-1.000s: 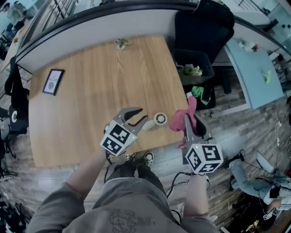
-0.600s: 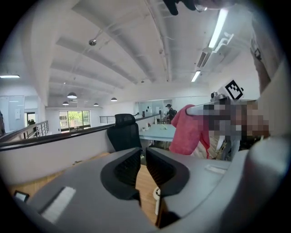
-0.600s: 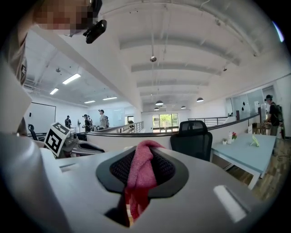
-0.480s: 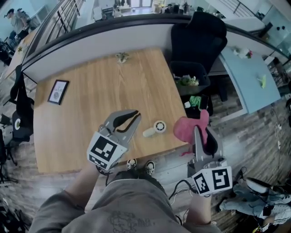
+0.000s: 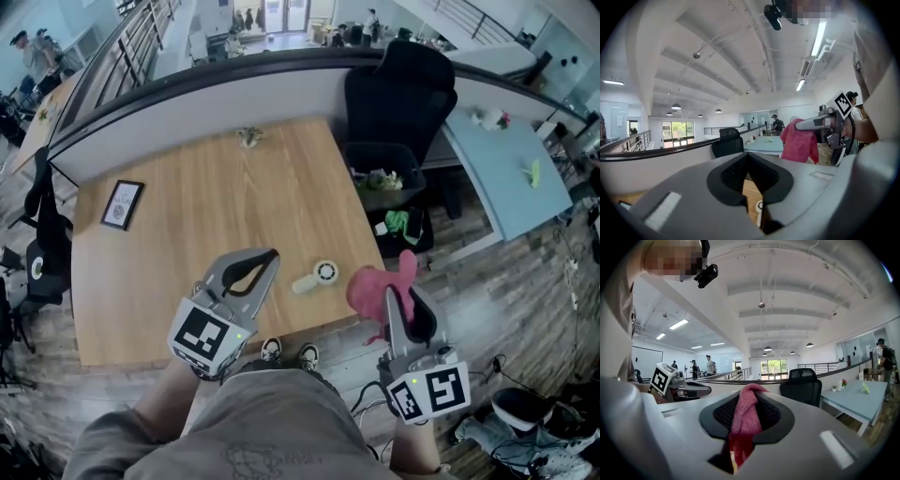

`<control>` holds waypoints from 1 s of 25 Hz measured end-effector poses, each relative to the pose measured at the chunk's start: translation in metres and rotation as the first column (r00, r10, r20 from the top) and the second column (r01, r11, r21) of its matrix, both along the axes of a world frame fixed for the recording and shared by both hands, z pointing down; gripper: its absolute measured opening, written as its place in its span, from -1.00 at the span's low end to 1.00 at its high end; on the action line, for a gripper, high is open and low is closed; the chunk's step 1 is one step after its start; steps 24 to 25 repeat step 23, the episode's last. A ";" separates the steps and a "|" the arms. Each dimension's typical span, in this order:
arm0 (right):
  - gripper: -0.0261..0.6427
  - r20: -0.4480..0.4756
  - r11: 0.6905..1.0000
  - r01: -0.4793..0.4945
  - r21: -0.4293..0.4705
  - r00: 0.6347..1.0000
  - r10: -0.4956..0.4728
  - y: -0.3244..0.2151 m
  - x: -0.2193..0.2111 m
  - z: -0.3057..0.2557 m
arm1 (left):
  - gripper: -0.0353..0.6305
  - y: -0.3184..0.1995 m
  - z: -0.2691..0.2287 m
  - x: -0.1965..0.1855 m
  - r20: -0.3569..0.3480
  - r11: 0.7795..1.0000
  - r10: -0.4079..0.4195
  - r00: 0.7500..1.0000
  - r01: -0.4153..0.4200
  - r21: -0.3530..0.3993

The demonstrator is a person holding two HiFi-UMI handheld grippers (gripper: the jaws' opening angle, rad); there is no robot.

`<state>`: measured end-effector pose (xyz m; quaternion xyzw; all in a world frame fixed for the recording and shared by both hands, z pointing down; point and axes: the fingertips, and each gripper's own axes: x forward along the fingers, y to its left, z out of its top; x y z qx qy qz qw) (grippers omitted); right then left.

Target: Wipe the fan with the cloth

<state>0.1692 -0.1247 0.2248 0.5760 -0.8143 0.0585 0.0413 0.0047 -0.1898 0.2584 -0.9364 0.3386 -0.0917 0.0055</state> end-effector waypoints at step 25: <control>-0.71 -0.004 0.998 -0.005 -0.069 1.000 0.005 0.017 0.001 0.023 | -0.89 0.017 0.014 -0.009 0.062 1.000 -0.005 0.998 0.006 -0.005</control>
